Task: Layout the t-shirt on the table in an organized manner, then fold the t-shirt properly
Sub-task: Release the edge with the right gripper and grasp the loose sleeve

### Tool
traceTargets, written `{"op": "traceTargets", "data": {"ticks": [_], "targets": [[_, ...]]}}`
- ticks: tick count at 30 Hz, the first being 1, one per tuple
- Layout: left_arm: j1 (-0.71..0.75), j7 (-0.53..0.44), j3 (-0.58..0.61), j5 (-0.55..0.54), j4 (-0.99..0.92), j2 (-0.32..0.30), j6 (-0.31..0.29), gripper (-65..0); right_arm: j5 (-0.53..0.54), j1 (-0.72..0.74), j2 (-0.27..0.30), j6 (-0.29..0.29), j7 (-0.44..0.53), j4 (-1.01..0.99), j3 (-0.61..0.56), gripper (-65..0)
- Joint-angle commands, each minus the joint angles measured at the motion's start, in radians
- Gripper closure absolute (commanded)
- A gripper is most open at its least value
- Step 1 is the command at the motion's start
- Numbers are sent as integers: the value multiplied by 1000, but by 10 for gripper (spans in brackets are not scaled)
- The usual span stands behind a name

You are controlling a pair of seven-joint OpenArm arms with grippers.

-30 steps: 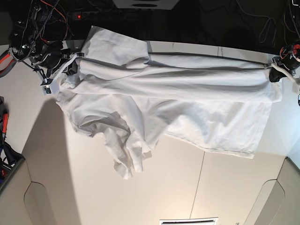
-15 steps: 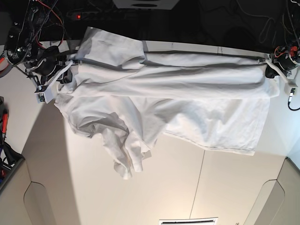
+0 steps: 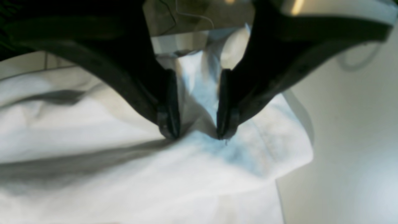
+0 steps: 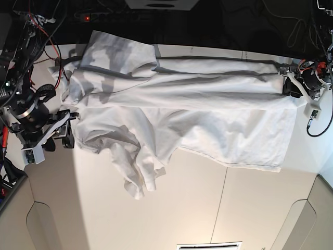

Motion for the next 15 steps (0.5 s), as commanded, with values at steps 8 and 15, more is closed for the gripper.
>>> {"op": "traceTargets", "data": {"ticks": [8, 15], "targets": [[-19, -11, -9, -8, 14, -17, -7, -244, -76, 257, 32, 29, 55, -330, -195, -326], [-19, -4, -9, -8, 13, -17, -7, -244, -156, 436, 56, 25, 74, -641, -390, -326]]}}
